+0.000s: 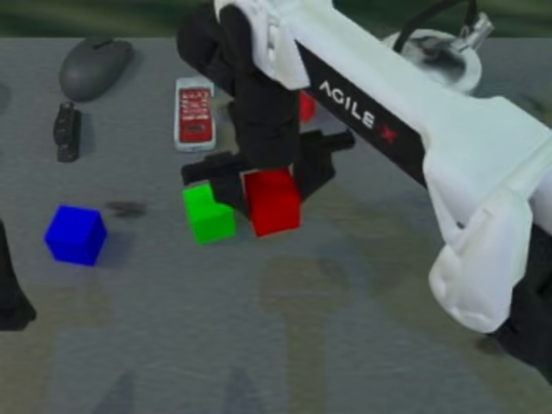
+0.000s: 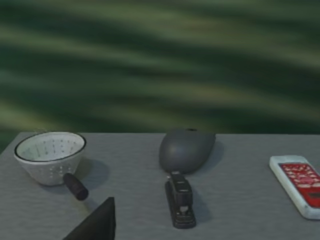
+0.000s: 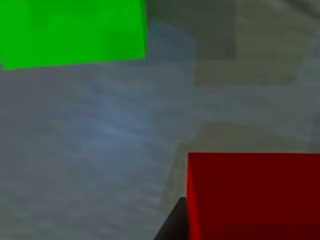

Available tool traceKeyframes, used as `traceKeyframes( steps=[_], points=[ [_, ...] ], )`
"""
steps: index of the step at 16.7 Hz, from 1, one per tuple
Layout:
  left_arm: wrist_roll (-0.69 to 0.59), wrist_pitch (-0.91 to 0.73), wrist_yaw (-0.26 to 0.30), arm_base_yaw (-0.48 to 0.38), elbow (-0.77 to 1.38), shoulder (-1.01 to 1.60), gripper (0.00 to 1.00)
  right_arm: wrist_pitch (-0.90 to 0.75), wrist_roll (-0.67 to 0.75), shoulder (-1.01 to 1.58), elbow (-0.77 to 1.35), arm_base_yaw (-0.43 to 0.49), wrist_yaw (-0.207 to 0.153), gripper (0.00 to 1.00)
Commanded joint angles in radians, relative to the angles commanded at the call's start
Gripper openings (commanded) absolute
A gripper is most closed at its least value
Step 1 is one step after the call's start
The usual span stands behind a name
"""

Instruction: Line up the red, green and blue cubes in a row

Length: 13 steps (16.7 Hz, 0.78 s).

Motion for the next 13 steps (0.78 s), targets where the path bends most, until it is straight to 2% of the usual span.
traceKeyframes(
  steps=[4,7,10,13],
  points=[
    [0.000,0.000,0.000,0.000,0.000,0.000,1.00,-0.168,0.233,0.149,0.334,0.097,0.005,0.00],
    [0.000,0.000,0.000,0.000,0.000,0.000,1.00,-0.254,0.368,0.222,0.509,0.152,0.011,0.00],
    [0.000,0.000,0.000,0.000,0.000,0.000,1.00,-0.296,0.438,0.255,0.589,0.179,0.015,0.00],
    [0.000,0.000,0.000,0.000,0.000,0.000,1.00,-0.299,0.443,0.257,0.594,0.181,0.016,0.00]
  ],
)
